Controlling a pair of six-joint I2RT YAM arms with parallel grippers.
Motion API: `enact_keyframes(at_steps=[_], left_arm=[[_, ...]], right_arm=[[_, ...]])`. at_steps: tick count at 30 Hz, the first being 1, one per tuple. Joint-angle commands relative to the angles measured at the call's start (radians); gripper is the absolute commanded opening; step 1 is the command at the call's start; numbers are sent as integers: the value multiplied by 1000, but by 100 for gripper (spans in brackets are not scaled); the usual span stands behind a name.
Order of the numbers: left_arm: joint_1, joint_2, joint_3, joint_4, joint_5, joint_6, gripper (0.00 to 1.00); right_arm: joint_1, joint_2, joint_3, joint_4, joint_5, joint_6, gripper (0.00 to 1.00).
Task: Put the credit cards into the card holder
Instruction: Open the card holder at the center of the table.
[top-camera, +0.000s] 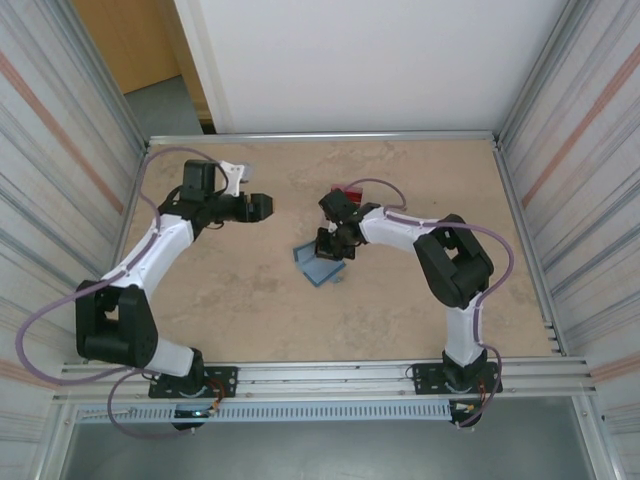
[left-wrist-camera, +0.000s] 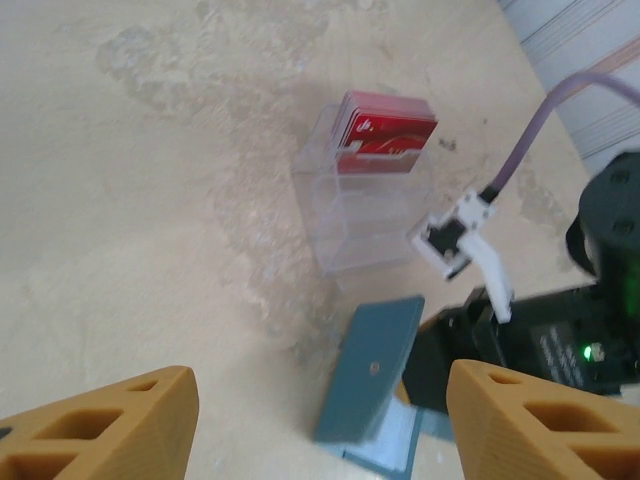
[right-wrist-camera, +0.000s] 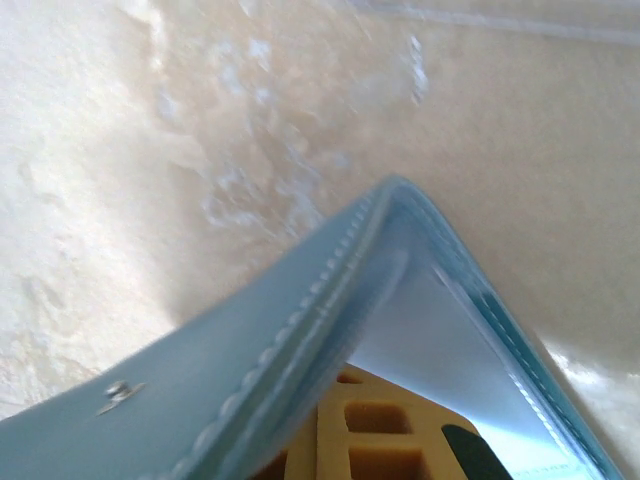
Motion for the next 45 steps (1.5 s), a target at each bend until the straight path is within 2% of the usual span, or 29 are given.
enact_keyframes(at_steps=[1,8,12,18,22,26,30,33,35,37,45], left_arm=[[21,-86,-24,-102,-39,52,71],[97,-131,-46,-91,-51,67,81],[106,-146,-70,-83,-84,133,84],[110,-156,-122,-60,-89,168,86],[110,-140,-128,-63,-60,160,85],[94,-114,-132,-79,-50,145,70],[2,-84,-177,-55,-29,142,44],[-49,-42,-196,-12,8,103,17],[-63,1,-185,-7,39,64,5],[-82,49,-169,-8,56,44,1],[-166,226,-18,-87,71,56,3]], right_arm=[[-6,39,62,-72,16,-53,0],[-4,139,213,-138,17,-95,0],[6,219,307,-165,13,-106,0],[52,303,411,-242,16,-152,0],[70,294,403,-279,35,-179,0],[78,244,343,-266,17,-204,0],[83,177,283,-249,-17,-244,0],[68,124,257,-243,-42,-250,0],[55,78,228,-225,-60,-235,0],[47,28,184,-191,-70,-213,0],[39,-59,33,-146,-44,-139,0]])
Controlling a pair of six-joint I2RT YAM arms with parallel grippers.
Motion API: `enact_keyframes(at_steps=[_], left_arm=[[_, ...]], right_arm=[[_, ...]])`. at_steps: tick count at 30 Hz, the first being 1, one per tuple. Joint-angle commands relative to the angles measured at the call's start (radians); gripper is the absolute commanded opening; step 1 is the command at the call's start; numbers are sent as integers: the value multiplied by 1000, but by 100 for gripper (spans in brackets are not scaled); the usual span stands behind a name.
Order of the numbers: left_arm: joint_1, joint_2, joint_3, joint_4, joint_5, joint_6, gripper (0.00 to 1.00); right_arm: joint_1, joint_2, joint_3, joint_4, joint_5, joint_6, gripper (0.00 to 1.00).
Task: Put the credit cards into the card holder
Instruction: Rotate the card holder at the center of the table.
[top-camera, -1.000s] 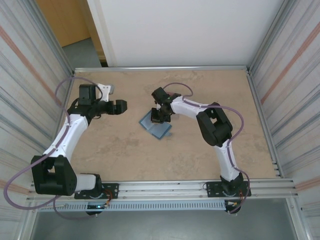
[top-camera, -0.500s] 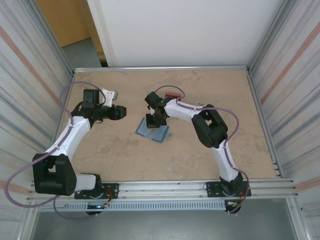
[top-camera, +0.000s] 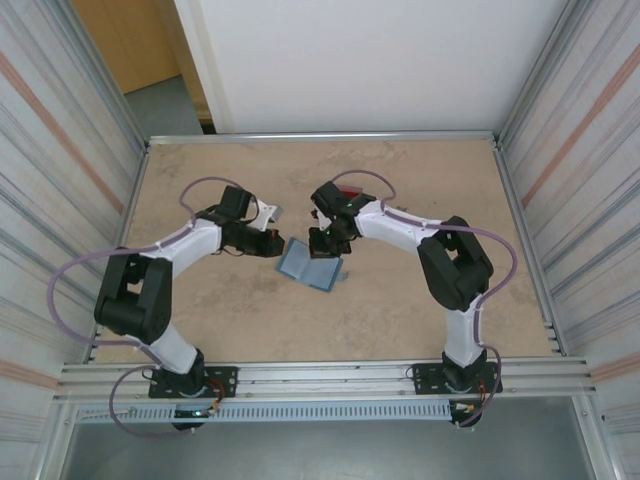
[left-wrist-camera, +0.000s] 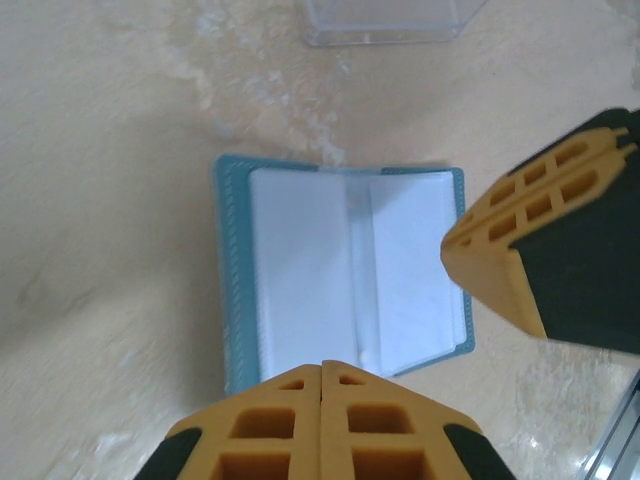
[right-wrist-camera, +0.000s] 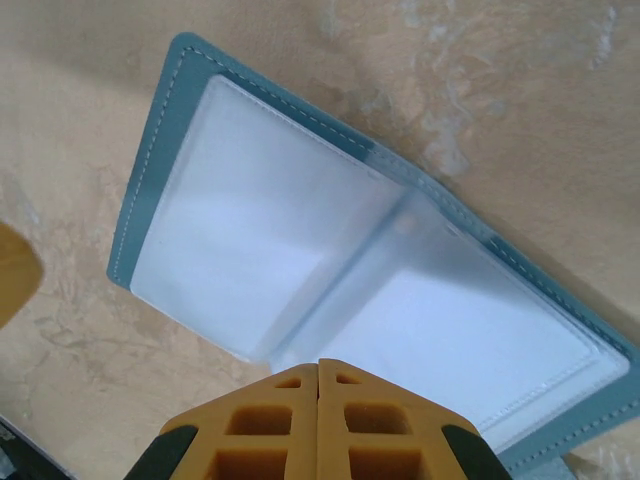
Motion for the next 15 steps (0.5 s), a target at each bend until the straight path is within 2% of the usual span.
enact_keyframes(at_steps=[1,15], left_arm=[[-21,31,73,-39,47,-8,3],[-85,212,189,-107,-54,36,3]], right_arm=[[3,-35,-64,19,11,43,0],[7,-51,-176,104,25,98,0]])
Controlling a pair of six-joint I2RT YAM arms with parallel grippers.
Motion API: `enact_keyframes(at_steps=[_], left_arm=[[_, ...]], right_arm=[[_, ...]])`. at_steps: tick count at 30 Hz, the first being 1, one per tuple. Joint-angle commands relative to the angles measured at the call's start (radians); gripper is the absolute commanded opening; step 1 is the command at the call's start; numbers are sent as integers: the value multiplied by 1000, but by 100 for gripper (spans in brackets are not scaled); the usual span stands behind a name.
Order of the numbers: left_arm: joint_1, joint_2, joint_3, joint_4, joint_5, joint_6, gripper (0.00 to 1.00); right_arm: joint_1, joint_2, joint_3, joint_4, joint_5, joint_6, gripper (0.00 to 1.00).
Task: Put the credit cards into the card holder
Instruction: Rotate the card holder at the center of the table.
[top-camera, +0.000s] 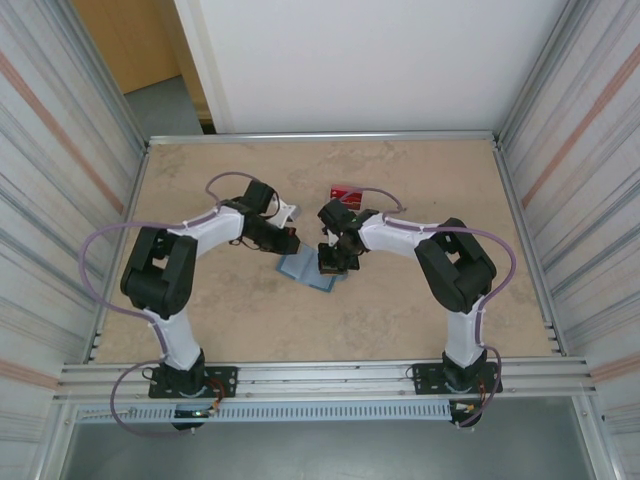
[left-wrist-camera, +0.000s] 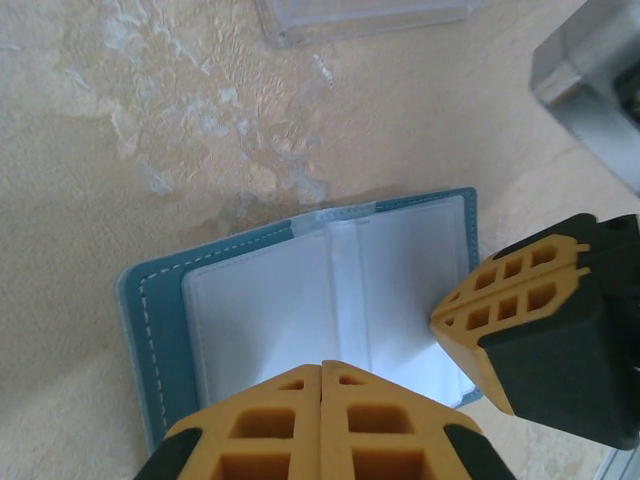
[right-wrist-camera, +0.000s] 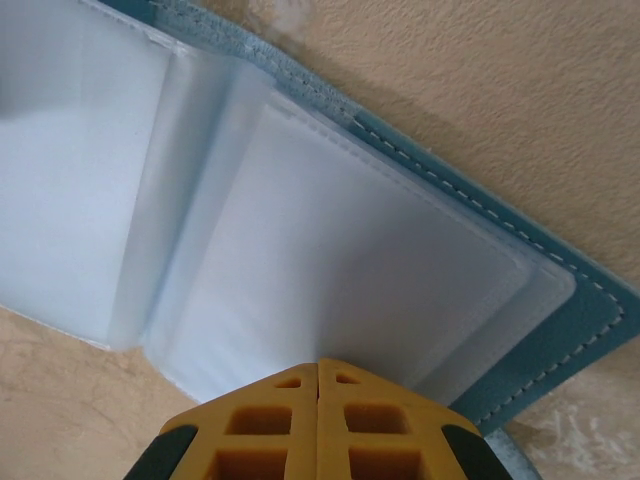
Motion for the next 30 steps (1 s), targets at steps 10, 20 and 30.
enact_keyframes(at_steps=[10,20,30], left_arm=[[-8,28,-5,-55,-110,31,3],[-6,-18,-100,6,-117,11,4],[-14,10,-132,49,-122,-5,4]], right_arm=[[-32,-21,-29,18,24,35,0],[-57,-30,-22,-40,59,-5,0],[-11,-36,34,-119,110,-16,0]])
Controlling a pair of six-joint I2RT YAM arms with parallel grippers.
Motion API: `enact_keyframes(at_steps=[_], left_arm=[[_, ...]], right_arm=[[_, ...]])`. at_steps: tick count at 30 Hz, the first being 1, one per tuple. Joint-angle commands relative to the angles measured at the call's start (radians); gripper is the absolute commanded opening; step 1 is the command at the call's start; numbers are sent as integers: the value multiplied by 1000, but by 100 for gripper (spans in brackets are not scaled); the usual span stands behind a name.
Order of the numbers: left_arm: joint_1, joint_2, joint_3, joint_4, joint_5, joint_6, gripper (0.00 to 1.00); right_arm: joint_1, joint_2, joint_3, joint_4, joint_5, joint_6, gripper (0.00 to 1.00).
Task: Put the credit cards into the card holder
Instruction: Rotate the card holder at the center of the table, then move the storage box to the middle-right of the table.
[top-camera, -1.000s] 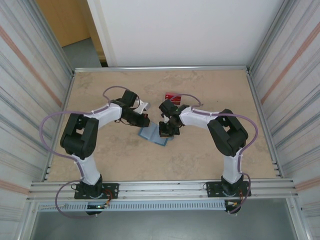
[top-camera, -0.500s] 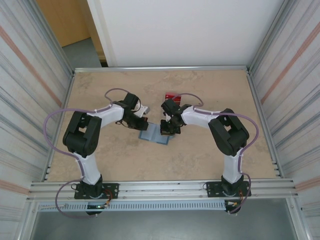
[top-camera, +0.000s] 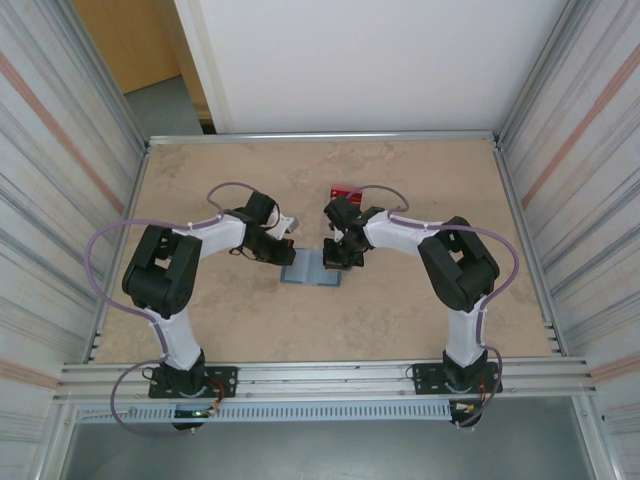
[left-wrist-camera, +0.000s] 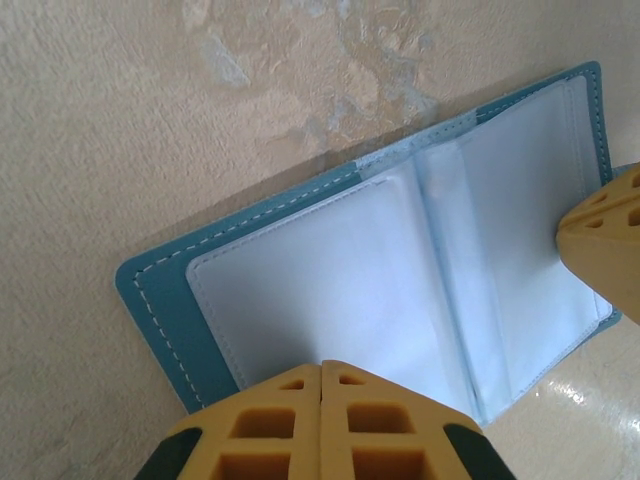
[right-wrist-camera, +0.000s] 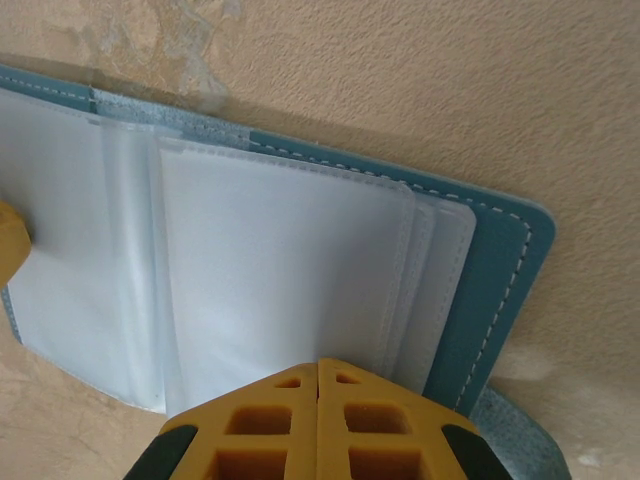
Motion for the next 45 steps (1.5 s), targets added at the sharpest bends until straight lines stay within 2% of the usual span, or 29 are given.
enact_keyframes(at_steps=[1,7,11,17,20,23,26,34,39,45], left_arm=[[-6,8,-34,-3,-32,-5,3],[-6,-6,-41,1,-19,-16,4],[-7,-67,-19,-26,-23,-4,15],[-3,-208,-2,-39,-55,52,25],[9,-283,-26,-20,-78,77,40],[33,-348,-57,1,-75,95,52],[72,-404,-90,20,-72,109,61],[216,-461,-129,70,-36,108,74],[284,-480,-139,78,-20,101,81],[325,-495,-136,78,-14,114,83]], right_arm=[[26,-35,47,-131,80,-30,0],[18,-71,68,-134,74,-29,0],[-5,-115,93,-170,94,-48,1],[-90,-166,175,-277,172,-117,23],[-145,-166,210,-301,216,-149,36],[-203,-141,247,-306,228,-160,41],[-243,-100,282,-296,231,-165,42],[-280,54,402,-255,205,-145,40],[-282,131,462,-248,202,-115,32],[-285,174,480,-224,197,-97,21]])
